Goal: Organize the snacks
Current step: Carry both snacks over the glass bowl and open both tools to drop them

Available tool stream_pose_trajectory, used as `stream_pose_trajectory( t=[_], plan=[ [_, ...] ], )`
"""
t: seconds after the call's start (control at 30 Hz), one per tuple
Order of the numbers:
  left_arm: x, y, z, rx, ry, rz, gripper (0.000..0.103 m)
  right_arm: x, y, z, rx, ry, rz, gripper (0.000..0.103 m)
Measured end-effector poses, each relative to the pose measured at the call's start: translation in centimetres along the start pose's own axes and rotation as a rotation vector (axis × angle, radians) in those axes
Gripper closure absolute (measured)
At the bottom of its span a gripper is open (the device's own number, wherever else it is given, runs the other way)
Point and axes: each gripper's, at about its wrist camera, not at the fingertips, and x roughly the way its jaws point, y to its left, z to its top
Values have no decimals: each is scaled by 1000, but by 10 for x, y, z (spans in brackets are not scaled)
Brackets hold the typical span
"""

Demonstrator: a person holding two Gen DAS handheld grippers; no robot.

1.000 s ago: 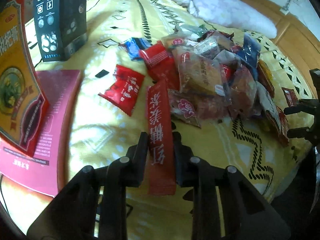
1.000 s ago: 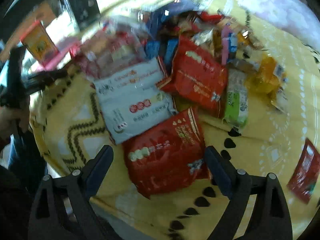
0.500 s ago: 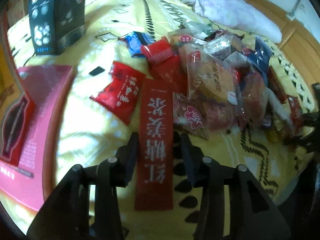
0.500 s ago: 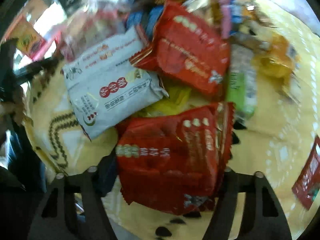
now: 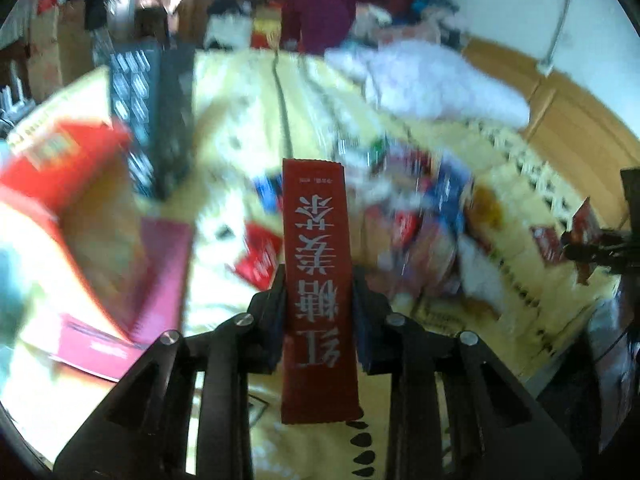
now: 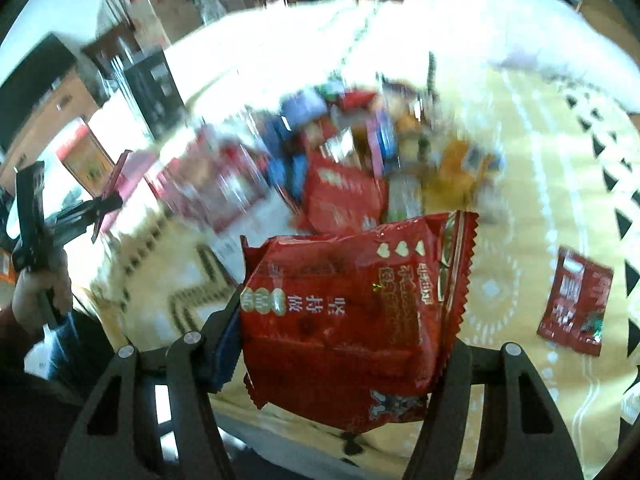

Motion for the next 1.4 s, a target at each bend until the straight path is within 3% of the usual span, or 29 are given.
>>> stream_pose_trajectory(
  t=[0.2, 0.37, 0.5, 0.67, 0.77, 0.97, 1.17, 1.4],
  plan=[
    [-72, 40, 48, -20, -153, 148, 75, -26, 63, 63, -45, -195, 54, 34],
    [-129, 99, 66, -83, -236, 338, 75, -37, 147, 128, -136, -312, 170, 34],
    [-159, 149, 65, -158, -252, 467, 74, -31, 235, 172, -245, -343, 277, 34],
    [-179, 200, 52, -255, -254, 596, 74, -10, 354, 210, -379, -320, 414, 34],
    [-183, 219, 46, -307, -249, 633, 74, 10, 421, 223, -436, -279, 481, 34],
    [-184, 241, 39, -364, -237, 648, 74, 45, 515, 234, -517, -202, 537, 34],
    [-191, 256, 36, -374, -227, 644, 74, 75, 545, 232, -540, -155, 547, 34],
    [-194, 267, 34, -391, -218, 633, 74, 84, 547, 228, -537, -133, 542, 34]
  ],
)
